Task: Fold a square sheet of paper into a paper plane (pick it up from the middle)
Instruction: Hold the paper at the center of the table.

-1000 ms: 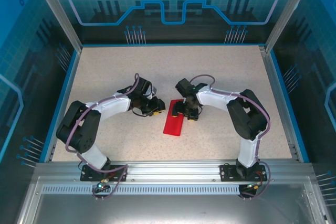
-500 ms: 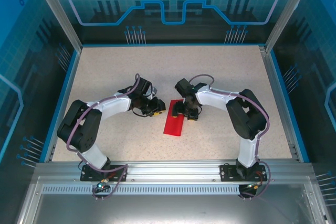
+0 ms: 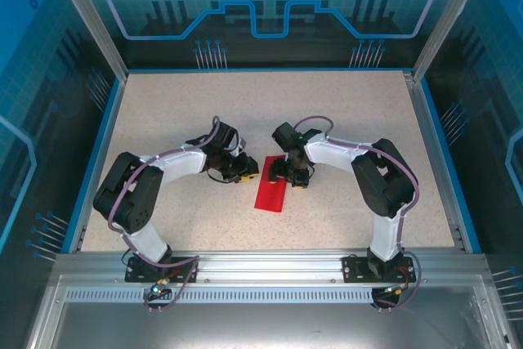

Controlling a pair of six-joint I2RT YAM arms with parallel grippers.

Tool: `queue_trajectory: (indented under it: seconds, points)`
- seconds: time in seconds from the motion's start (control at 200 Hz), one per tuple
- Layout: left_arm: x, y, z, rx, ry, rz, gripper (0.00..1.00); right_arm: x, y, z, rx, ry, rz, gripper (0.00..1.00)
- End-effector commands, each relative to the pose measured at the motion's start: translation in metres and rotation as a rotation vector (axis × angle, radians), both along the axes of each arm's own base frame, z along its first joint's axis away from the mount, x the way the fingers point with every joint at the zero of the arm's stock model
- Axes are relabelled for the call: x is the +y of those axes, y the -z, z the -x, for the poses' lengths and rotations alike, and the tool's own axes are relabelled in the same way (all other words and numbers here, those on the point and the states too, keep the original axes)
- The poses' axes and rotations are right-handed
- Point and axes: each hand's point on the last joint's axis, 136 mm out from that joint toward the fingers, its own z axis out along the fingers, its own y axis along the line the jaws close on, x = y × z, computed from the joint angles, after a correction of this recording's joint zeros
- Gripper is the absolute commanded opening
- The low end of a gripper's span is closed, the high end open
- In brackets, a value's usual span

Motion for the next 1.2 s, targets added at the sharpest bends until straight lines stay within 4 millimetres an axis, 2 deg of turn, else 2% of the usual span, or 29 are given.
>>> queue_trajectory:
  seconds: [0.0, 0.175, 0.375, 0.86, 1.195]
  points:
    - [-0.014, -0.002, 0.0, 0.024, 0.028, 0.053, 0.28, -0.018, 0.038, 0.016, 0.067, -0.02, 0.114, 0.73]
    - [-0.023, 0.005, -0.001, 0.052, 0.041, 0.068, 0.19, -0.019, 0.04, 0.017, 0.071, -0.018, 0.115, 0.73]
    - [-0.031, 0.01, -0.001, 0.074, 0.05, 0.099, 0.0, -0.019, 0.041, 0.018, 0.073, -0.018, 0.113, 0.73]
    - [-0.038, 0.025, -0.002, 0.101, 0.053, 0.106, 0.0, -0.018, 0.043, 0.02, 0.08, -0.021, 0.107, 0.73]
    - [-0.027, 0.052, 0.007, 0.151, 0.045, 0.011, 0.0, -0.016, 0.042, 0.019, 0.077, -0.021, 0.098, 0.73]
